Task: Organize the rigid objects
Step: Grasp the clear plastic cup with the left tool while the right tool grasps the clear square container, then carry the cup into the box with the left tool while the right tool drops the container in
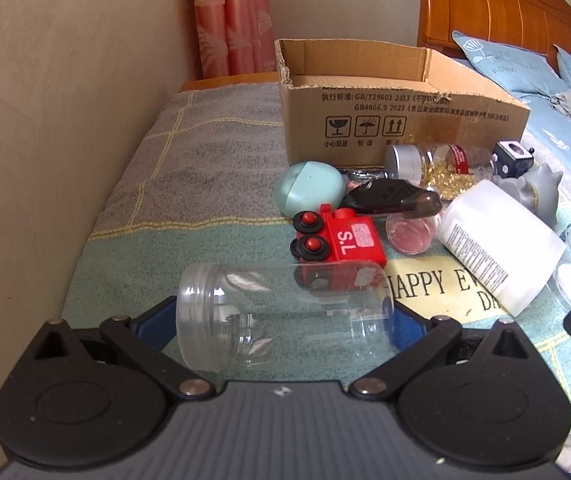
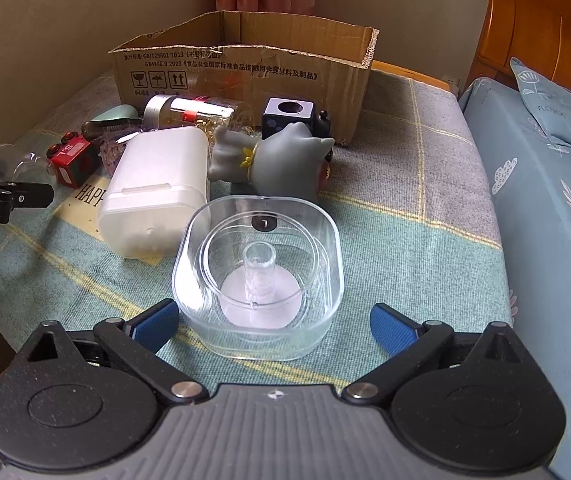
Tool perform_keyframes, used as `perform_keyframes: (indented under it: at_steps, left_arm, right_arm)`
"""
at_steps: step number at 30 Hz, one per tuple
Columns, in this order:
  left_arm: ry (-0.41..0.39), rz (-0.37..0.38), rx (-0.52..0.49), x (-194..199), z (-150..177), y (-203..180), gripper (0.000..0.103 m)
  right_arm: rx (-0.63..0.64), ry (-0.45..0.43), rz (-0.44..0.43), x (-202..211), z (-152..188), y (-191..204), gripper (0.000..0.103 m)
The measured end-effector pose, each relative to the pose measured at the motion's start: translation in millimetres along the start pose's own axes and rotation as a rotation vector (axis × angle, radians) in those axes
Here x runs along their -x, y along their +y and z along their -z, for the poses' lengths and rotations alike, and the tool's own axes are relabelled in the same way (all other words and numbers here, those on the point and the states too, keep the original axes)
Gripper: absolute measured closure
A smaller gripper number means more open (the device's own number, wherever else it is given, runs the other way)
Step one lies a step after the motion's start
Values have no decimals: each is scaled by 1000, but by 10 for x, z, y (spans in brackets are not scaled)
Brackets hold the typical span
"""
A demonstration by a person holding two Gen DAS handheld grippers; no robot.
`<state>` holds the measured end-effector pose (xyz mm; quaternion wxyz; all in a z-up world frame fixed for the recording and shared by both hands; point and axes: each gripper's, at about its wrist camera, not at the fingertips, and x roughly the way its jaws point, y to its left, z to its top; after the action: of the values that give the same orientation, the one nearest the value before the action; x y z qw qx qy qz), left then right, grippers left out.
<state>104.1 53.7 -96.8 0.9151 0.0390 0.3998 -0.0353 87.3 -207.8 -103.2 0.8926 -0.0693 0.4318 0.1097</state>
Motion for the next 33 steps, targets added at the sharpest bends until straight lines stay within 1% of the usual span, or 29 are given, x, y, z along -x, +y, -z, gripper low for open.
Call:
perform_keyframes:
  at_steps: [5, 7, 10, 12, 17, 21, 26, 30, 33]
  left_arm:
    - [2, -1, -17, 14, -25, -14, 3]
    - [6, -3, -23, 20, -36, -21, 7]
    - [15, 7, -28, 31, -54, -20, 12]
    - [23, 12, -35, 39, -62, -28, 12]
    - [32, 27, -39, 100, -90, -21, 12]
    - [19, 16, -54, 231, -185, -19, 12]
    - [-31, 51, -60, 404, -501, -35, 12]
    - [-98, 68, -93, 443, -933, -143, 12]
    - [-131, 87, -118, 341, -1304, -242, 12]
  right_arm:
    - [10, -14, -3, -8, -110, 32, 0]
    - [24, -15, -8, -5, -136, 52, 2]
    - [50, -10, -3, -2, -165, 88, 12]
    - [59, 5, 1, -3, -176, 95, 23]
    - [71, 25, -1, 31, -192, 96, 23]
    - [86, 24, -17, 148, -227, 61, 23]
    - [105, -20, -39, 394, -401, -35, 23]
    - [122, -74, -58, 542, -655, -108, 23]
    - [138, -115, -69, 594, -872, -157, 23]
